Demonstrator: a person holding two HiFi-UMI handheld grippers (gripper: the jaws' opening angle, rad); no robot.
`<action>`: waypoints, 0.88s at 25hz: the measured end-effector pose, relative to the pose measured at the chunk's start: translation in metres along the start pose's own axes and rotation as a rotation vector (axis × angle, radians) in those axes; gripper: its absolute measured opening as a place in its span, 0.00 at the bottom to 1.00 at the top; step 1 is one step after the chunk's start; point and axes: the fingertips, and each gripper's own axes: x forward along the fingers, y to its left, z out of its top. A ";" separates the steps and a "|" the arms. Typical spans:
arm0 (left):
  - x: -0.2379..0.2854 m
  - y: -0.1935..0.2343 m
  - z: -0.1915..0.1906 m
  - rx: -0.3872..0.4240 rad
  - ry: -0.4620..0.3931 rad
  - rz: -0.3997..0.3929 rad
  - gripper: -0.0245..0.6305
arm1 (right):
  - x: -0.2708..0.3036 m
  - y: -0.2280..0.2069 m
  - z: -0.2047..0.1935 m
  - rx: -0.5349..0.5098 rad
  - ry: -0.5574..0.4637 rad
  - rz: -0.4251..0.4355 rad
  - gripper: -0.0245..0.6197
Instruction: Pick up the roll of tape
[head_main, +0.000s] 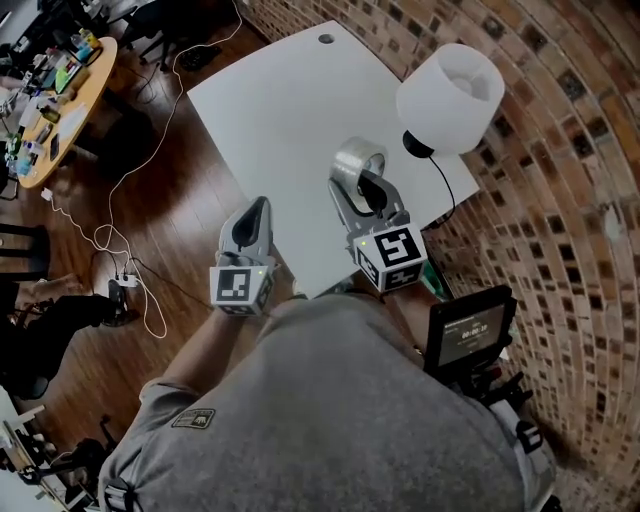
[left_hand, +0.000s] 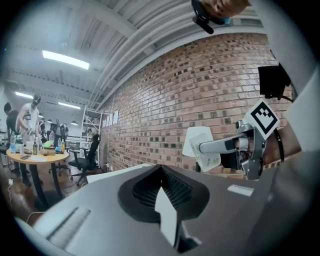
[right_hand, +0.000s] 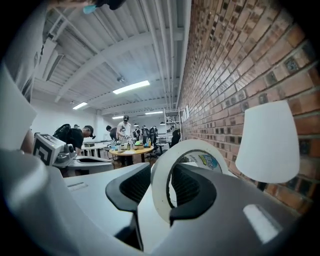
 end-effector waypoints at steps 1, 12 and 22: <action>0.002 -0.001 0.002 0.003 -0.009 -0.004 0.04 | -0.003 0.001 0.004 -0.009 -0.019 0.000 0.26; 0.009 0.007 0.008 -0.003 -0.021 0.001 0.04 | -0.003 0.009 0.008 -0.016 -0.051 0.009 0.26; 0.004 0.012 0.002 -0.005 -0.020 -0.002 0.04 | 0.000 0.011 0.008 -0.013 -0.042 0.008 0.26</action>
